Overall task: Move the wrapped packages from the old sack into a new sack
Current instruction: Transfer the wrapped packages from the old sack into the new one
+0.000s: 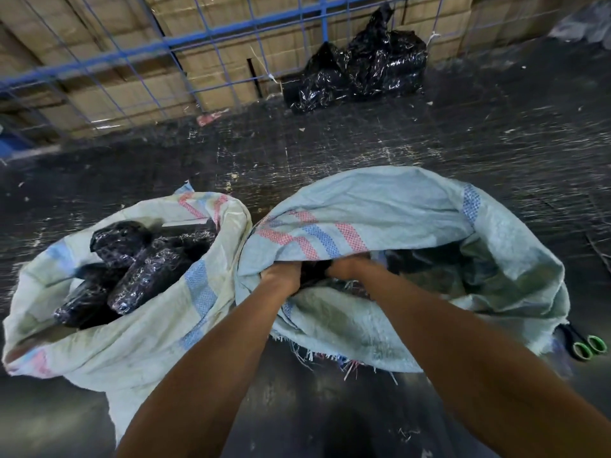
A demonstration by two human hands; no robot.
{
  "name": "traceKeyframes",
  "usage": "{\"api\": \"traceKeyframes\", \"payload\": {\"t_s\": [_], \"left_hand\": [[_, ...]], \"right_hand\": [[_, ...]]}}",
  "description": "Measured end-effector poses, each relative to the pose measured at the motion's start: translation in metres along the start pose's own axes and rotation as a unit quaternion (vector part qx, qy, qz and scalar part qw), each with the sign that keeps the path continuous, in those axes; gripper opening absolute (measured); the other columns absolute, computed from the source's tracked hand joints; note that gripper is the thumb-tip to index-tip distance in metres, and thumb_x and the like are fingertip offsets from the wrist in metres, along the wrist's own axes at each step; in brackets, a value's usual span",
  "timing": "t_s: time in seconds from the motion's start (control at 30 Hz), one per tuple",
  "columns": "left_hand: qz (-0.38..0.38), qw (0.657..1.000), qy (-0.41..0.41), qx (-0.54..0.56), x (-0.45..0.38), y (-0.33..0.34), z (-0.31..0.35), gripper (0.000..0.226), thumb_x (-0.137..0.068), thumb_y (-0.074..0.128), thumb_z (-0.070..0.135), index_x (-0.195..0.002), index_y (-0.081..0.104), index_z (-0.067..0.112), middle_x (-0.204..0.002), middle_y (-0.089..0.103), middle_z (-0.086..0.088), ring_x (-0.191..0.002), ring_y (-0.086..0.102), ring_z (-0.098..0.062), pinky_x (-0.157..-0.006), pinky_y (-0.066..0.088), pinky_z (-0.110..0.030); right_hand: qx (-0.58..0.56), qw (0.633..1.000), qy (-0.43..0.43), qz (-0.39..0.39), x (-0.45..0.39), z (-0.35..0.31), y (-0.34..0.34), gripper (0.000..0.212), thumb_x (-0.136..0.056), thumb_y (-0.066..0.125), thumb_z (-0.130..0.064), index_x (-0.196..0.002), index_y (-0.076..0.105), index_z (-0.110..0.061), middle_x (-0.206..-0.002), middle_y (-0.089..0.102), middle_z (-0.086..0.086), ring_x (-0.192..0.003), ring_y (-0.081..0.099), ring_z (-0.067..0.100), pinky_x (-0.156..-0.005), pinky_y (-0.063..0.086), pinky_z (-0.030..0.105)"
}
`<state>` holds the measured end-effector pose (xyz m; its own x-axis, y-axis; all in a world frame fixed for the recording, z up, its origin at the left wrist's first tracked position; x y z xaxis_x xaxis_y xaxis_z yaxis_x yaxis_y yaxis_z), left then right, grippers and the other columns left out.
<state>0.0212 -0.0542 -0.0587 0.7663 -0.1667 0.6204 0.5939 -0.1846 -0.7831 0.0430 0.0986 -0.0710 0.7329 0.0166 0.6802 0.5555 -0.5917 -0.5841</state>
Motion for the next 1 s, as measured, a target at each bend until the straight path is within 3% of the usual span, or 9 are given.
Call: {"api": "traceKeyframes", "payload": {"t_s": [0.13,0.3,0.47,0.57,0.67,0.73,0.87,0.93,1.0], "left_hand": [[0.048,0.996,-0.011,0.074,0.009,-0.003,-0.016,0.061,-0.104,0.045,0.032,-0.158,0.020,0.017,-0.163,0.024,-0.012,-0.147,0.029,-0.031,-0.119,0.028,-0.039],[0.083,0.986,0.013,0.141,0.005,-0.031,-0.007,0.053,-0.104,0.044,0.027,-0.154,0.032,0.015,-0.160,0.031,-0.011,-0.145,0.031,-0.029,-0.119,0.025,-0.035],[0.071,0.973,0.106,0.193,0.003,-0.074,0.037,0.044,-0.102,0.047,0.024,-0.144,0.046,0.011,-0.147,0.047,-0.011,-0.137,0.043,-0.031,-0.111,0.036,-0.035],[-0.077,0.971,0.159,0.161,0.015,-0.084,0.065,0.056,-0.101,0.045,0.047,-0.152,0.038,0.026,-0.157,0.036,-0.001,-0.144,0.035,-0.024,-0.115,0.029,-0.035],[-0.113,0.930,0.176,0.303,0.014,-0.080,0.090,0.033,-0.104,0.041,0.031,-0.124,0.063,0.016,-0.120,0.064,-0.010,-0.103,0.064,-0.025,-0.085,0.055,-0.033],[-0.004,0.948,0.181,0.261,0.003,-0.075,0.102,0.022,-0.099,0.047,0.019,-0.113,0.064,0.016,-0.110,0.065,-0.008,-0.100,0.063,-0.026,-0.077,0.049,-0.026],[0.056,0.968,0.184,0.160,-0.024,-0.055,0.112,0.056,-0.092,0.066,0.030,-0.143,0.047,0.017,-0.144,0.048,-0.010,-0.135,0.044,-0.029,-0.111,0.036,-0.034],[0.039,0.976,0.183,0.114,-0.031,-0.049,0.116,0.068,-0.092,0.065,0.042,-0.150,0.038,0.019,-0.155,0.039,-0.009,-0.143,0.036,-0.029,-0.118,0.029,-0.038],[0.065,0.977,0.174,0.105,-0.037,-0.045,0.123,0.071,-0.096,0.059,0.042,-0.156,0.029,0.017,-0.161,0.027,-0.009,-0.148,0.026,-0.030,-0.121,0.023,-0.038]], "right_hand": [[0.015,0.993,0.005,0.116,0.003,0.010,0.006,0.050,-0.104,0.038,-0.028,-0.151,0.034,-0.011,-0.160,0.029,0.011,-0.146,0.028,0.027,-0.118,0.019,0.034],[-0.087,0.992,0.007,0.087,0.029,0.031,-0.040,0.056,-0.102,0.039,-0.050,-0.149,0.039,-0.020,-0.154,0.038,0.008,-0.142,0.034,0.027,-0.112,0.029,0.034],[-0.126,0.980,0.029,0.150,0.073,0.044,-0.129,0.041,-0.107,0.030,-0.040,-0.136,0.050,-0.020,-0.130,0.058,0.006,-0.121,0.054,0.025,-0.112,0.031,0.034],[-0.196,0.970,0.087,0.117,0.072,0.067,-0.147,0.047,-0.108,0.025,-0.034,-0.146,0.038,-0.010,-0.079,0.076,0.001,-0.063,0.070,0.006,-0.062,0.049,0.023],[-0.292,0.937,0.114,0.156,0.062,0.102,-0.144,0.044,-0.108,0.029,-0.031,-0.132,0.051,-0.001,-0.035,0.056,-0.005,-0.021,0.042,0.001,-0.028,0.024,0.010],[-0.309,0.926,0.124,0.178,0.061,0.114,-0.139,0.035,-0.107,0.030,-0.030,-0.126,0.050,-0.008,-0.047,0.066,-0.001,-0.022,0.044,0.001,-0.025,0.020,0.009],[-0.318,0.920,0.119,0.197,0.073,0.138,-0.129,0.037,-0.107,0.034,-0.029,-0.139,0.044,-0.013,-0.130,0.060,0.006,-0.054,0.069,0.012,-0.043,0.046,0.015],[-0.234,0.944,0.115,0.201,0.083,0.146,-0.127,0.040,-0.107,0.033,-0.028,-0.144,0.040,-0.016,-0.135,0.057,0.003,-0.083,0.071,0.022,-0.076,0.056,0.029],[-0.160,0.959,0.122,0.200,0.088,0.152,-0.124,0.040,-0.105,0.033,-0.029,-0.141,0.043,-0.015,-0.131,0.061,0.009,-0.084,0.069,0.027,-0.077,0.054,0.033]]}}
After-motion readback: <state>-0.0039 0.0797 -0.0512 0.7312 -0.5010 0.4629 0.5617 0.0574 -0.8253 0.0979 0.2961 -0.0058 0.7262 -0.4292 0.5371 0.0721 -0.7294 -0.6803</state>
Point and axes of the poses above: each hand's wrist, its own x-axis away from the middle knuckle, its own y-axis out of the palm, z = x × y, the point moved 1 cm from there along -x, towards the middle knuckle
